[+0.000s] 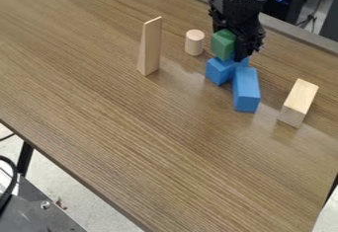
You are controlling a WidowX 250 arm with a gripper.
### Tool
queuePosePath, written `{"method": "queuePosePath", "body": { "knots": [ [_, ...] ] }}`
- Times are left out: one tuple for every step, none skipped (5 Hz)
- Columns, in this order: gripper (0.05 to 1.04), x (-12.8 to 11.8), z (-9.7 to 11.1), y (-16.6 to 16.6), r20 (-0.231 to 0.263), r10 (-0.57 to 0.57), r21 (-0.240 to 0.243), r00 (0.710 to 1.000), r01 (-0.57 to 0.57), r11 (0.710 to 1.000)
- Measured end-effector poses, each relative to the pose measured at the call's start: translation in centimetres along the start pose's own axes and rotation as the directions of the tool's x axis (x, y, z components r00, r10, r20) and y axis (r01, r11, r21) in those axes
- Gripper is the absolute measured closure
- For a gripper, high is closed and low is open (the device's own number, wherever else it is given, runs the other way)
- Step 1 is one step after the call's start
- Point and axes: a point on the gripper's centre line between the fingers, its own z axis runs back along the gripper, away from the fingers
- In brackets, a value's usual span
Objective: Move the green block on top of the blue block
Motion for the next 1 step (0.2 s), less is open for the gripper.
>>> {"method": "queuePosePath", "body": {
  "knots": [
    [0.473, -0.02, 0.0, 0.05, -0.001, -0.003, 0.003, 1.0, 0.003, 1.0]
  ]
}}
